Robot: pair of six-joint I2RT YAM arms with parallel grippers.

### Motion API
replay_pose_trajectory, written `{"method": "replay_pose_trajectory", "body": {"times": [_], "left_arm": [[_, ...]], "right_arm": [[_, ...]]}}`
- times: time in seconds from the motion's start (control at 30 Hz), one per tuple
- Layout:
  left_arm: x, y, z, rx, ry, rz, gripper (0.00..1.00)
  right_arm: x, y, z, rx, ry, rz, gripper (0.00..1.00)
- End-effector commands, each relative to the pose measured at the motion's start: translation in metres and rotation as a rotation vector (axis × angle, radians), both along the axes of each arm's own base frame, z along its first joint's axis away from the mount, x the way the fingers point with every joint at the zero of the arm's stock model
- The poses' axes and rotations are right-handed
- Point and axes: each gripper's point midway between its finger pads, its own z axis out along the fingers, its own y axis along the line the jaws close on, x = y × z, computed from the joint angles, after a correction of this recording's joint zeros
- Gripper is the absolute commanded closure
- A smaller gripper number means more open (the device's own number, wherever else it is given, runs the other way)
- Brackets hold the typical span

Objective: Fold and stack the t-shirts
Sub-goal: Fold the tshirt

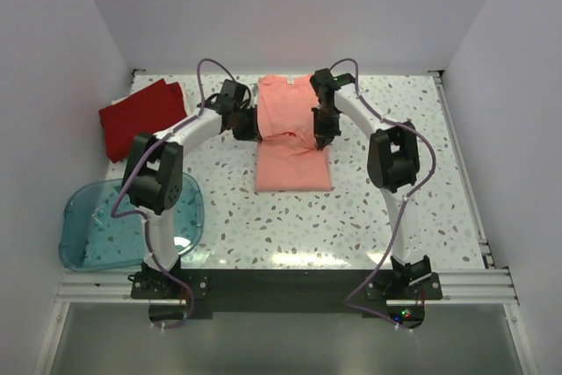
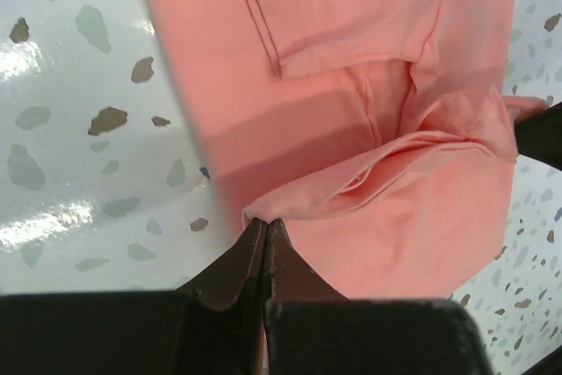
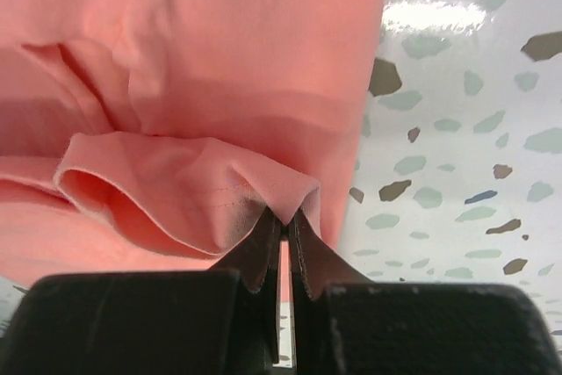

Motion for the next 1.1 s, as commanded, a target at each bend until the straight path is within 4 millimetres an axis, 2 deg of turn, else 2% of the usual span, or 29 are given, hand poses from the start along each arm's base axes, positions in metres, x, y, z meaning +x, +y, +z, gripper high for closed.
{"method": "replay_pose_trajectory", "body": {"times": [0.0,0.13,0.2,0.23,0.27,0.3,0.37,0.43,0.5,0.57,0.73,0.77,0.83,0.87,0.93,1.0,1.03,1.07], "left_arm": [[0.034,0.004,0.015,-0.027,-0.104,-0.005,1.00],[0.050,0.006,0.011,-0.042,-0.130,0.008,0.98],[0.057,0.006,0.014,-0.049,-0.152,0.013,0.85],[0.061,0.007,0.015,-0.048,-0.165,0.019,0.69],[0.063,0.007,0.017,-0.045,-0.171,0.020,0.65],[0.068,0.008,0.023,-0.045,-0.186,0.028,0.61],[0.070,0.010,0.030,-0.038,-0.205,0.035,0.55],[0.067,0.012,0.038,-0.035,-0.220,0.038,0.51],[0.060,0.015,0.035,-0.026,-0.210,0.041,0.48],[0.053,0.017,0.041,-0.031,-0.220,0.036,0.48],[0.022,0.020,0.029,-0.051,-0.177,0.022,0.48],[0.012,0.022,0.020,-0.049,-0.149,0.023,0.47],[0.002,0.023,0.019,-0.061,-0.141,0.023,0.48],[-0.008,0.025,0.009,-0.059,-0.114,0.025,0.48],[-0.017,0.025,0.013,-0.077,-0.123,0.022,0.48],[-0.031,0.026,0.008,-0.090,-0.103,0.018,0.48],[-0.036,0.027,0.006,-0.095,-0.095,0.018,0.48],[-0.046,0.029,-0.003,-0.091,-0.070,0.017,0.48]], "right_arm": [[0.017,-0.003,0.011,0.008,-0.029,0.002,1.00],[0.031,-0.006,0.004,0.014,-0.034,-0.010,1.00],[0.040,-0.007,0.010,0.024,-0.059,-0.023,1.00],[0.043,-0.008,0.010,0.035,-0.062,-0.029,0.95],[0.047,-0.010,0.013,0.044,-0.070,-0.042,0.87],[0.051,-0.010,0.018,0.056,-0.086,-0.048,0.67],[0.058,-0.010,0.031,0.081,-0.124,-0.064,0.48],[0.061,-0.012,0.038,0.097,-0.150,-0.071,0.40],[0.061,-0.015,0.051,0.108,-0.182,-0.077,0.34],[0.059,-0.017,0.058,0.118,-0.198,-0.078,0.32],[0.038,-0.018,0.062,0.147,-0.193,-0.073,0.31],[0.027,-0.018,0.053,0.150,-0.160,-0.075,0.32],[0.021,-0.020,0.057,0.157,-0.171,-0.077,0.33],[0.011,-0.022,0.047,0.151,-0.139,-0.081,0.33],[0.004,-0.021,0.052,0.175,-0.146,-0.078,0.34],[-0.012,-0.020,0.038,0.187,-0.105,-0.079,0.38],[-0.016,-0.021,0.040,0.193,-0.107,-0.079,0.39],[-0.029,-0.023,0.029,0.187,-0.071,-0.086,0.41]]}}
